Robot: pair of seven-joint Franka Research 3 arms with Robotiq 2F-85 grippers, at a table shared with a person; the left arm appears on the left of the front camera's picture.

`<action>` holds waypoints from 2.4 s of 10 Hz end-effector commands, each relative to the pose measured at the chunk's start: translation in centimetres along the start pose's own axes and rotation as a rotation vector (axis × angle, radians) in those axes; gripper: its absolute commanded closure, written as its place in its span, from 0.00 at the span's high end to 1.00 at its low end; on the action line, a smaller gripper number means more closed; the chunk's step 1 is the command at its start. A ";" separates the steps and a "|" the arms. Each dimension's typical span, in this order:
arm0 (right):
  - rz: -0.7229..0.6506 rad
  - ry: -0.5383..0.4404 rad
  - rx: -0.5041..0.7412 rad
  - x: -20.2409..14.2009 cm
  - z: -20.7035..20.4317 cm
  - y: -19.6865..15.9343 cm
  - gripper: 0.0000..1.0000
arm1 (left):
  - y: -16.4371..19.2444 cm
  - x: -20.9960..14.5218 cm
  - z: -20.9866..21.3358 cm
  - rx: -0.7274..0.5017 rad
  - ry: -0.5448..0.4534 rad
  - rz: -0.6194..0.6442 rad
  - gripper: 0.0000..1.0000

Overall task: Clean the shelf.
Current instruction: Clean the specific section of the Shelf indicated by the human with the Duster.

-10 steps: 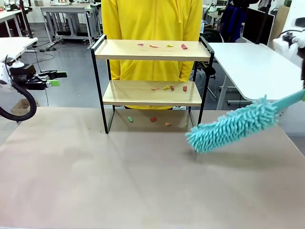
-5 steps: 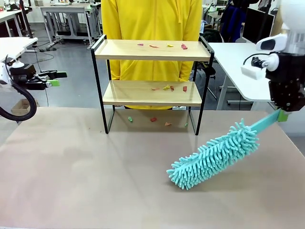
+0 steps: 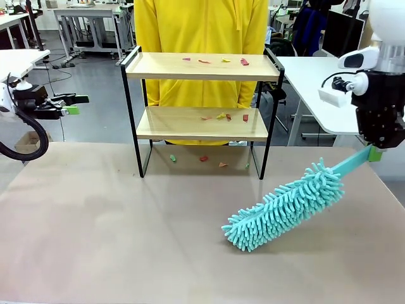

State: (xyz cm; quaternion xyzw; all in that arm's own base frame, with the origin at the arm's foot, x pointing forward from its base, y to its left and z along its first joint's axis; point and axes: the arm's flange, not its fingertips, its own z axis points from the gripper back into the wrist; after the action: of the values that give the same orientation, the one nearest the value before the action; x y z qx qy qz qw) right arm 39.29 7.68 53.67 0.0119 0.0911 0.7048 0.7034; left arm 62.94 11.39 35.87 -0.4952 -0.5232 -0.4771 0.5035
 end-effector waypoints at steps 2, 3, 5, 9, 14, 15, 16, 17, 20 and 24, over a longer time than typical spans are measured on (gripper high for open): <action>0.001 -0.012 -0.005 -0.3 0.3 0.2 0.13 | -0.1 0.2 0.0 0.003 -0.001 -0.012 1.00; 0.001 -0.012 -0.005 -0.3 0.3 0.2 0.13 | -0.1 0.2 0.0 0.003 -0.001 -0.012 1.00; 0.001 -0.012 -0.005 -0.3 0.3 0.2 0.13 | -0.1 0.2 0.0 0.003 -0.001 -0.012 1.00; 0.001 -0.012 -0.005 -0.3 0.3 0.2 0.13 | -0.1 0.2 0.0 0.003 -0.001 -0.012 1.00; 0.001 -0.012 -0.005 -0.3 0.3 0.2 0.13 | -0.1 0.2 0.0 0.003 -0.001 -0.012 1.00; 0.001 -0.012 -0.005 -0.3 0.3 0.2 0.13 | -0.1 0.2 0.0 0.003 -0.001 -0.012 1.00; 0.001 -0.012 -0.005 -0.3 0.3 0.2 0.13 | -0.1 0.2 0.0 0.003 -0.001 -0.012 1.00; 0.001 -0.012 -0.005 -0.3 0.3 0.2 0.13 | -0.1 0.2 0.0 0.003 -0.001 -0.012 1.00; 0.001 -0.012 -0.005 -0.3 0.3 0.2 0.13 | -0.1 0.2 0.0 0.003 -0.001 -0.012 1.00; 0.049 -0.169 -0.056 3.2 4.3 2.4 0.13 | -0.1 0.2 0.0 0.003 -0.001 -0.012 1.00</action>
State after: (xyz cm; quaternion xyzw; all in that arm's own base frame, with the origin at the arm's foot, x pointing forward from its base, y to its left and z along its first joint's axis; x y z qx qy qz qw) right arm 38.35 9.91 56.06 0.0421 0.0400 0.7124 0.6993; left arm 62.94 11.39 35.86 -0.4952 -0.5232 -0.4771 0.5035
